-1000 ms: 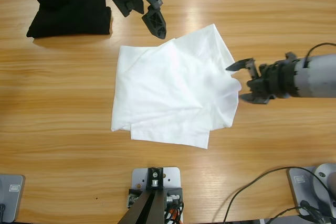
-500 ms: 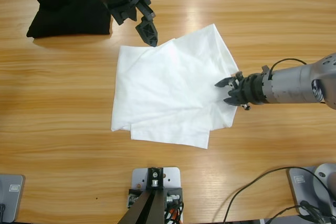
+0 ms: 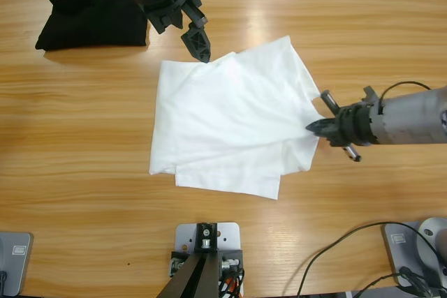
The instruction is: Fold clothes
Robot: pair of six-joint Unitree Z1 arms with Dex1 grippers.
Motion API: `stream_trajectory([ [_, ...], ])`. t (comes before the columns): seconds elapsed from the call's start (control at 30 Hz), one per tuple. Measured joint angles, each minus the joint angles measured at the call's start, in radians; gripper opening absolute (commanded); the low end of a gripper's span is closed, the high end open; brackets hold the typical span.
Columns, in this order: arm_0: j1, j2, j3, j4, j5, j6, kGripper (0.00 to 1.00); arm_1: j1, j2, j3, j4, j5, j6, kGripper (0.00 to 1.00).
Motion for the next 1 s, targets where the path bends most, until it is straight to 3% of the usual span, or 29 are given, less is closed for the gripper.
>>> stream_trajectory([
  [0.23,0.0,0.0,0.0,0.0,-0.002,-0.004,0.959,0.02,-0.138,-0.038,0.154,-0.013,-0.003,0.0],
  [0.67,0.0,0.0,0.031,0.0,-0.003,-0.046,0.959,0.197,-0.227,-0.098,0.314,-0.068,0.094,0.0],
  [0.7,0.001,0.0,0.032,0.0,-0.004,-0.047,0.959,0.199,-0.225,-0.098,0.316,-0.069,0.096,0.471],
  [0.73,0.001,0.0,0.033,0.0,-0.004,-0.048,0.959,0.201,-0.222,-0.098,0.318,-0.069,0.099,0.856],
  [0.77,0.001,0.0,0.033,0.0,-0.004,-0.049,0.959,0.203,-0.218,-0.098,0.318,-0.069,0.103,0.984],
  [1.0,0.013,0.0,0.041,0.0,-0.004,-0.056,0.959,0.232,-0.139,-0.101,0.339,-0.035,0.177,1.0],
])
